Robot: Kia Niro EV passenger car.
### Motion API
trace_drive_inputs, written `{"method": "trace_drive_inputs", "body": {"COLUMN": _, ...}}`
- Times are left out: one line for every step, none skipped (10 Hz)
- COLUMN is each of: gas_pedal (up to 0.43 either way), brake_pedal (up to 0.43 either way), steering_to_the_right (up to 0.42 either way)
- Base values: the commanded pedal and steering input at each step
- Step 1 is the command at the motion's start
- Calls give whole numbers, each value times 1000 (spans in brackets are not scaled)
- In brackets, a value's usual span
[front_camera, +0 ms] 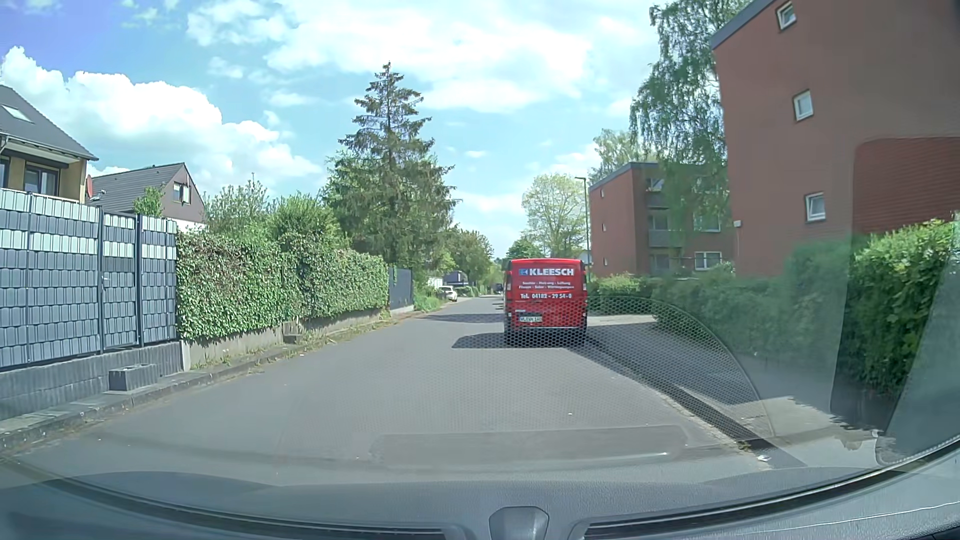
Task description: Follow the waypoints while adhering to traffic rules and regulations
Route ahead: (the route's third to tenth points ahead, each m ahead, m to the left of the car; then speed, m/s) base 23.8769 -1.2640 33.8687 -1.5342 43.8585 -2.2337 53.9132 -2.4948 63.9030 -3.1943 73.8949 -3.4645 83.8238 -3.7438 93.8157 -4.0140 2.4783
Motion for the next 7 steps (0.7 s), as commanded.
{"method": "trace_drive_inputs", "body": {"gas_pedal": 20, "brake_pedal": 0, "steering_to_the_right": -139}}
{"method": "trace_drive_inputs", "body": {"gas_pedal": 28, "brake_pedal": 0, "steering_to_the_right": -139}}
{"method": "trace_drive_inputs", "body": {"gas_pedal": 47, "brake_pedal": 0, "steering_to_the_right": -137}}
{"method": "trace_drive_inputs", "body": {"gas_pedal": 47, "brake_pedal": 0, "steering_to_the_right": -136}}
{"method": "trace_drive_inputs", "body": {"gas_pedal": 59, "brake_pedal": 0, "steering_to_the_right": -136}}
{"method": "trace_drive_inputs", "body": {"gas_pedal": 59, "brake_pedal": 0, "steering_to_the_right": -136}}
{"method": "trace_drive_inputs", "body": {"gas_pedal": 59, "brake_pedal": 0, "steering_to_the_right": -136}}
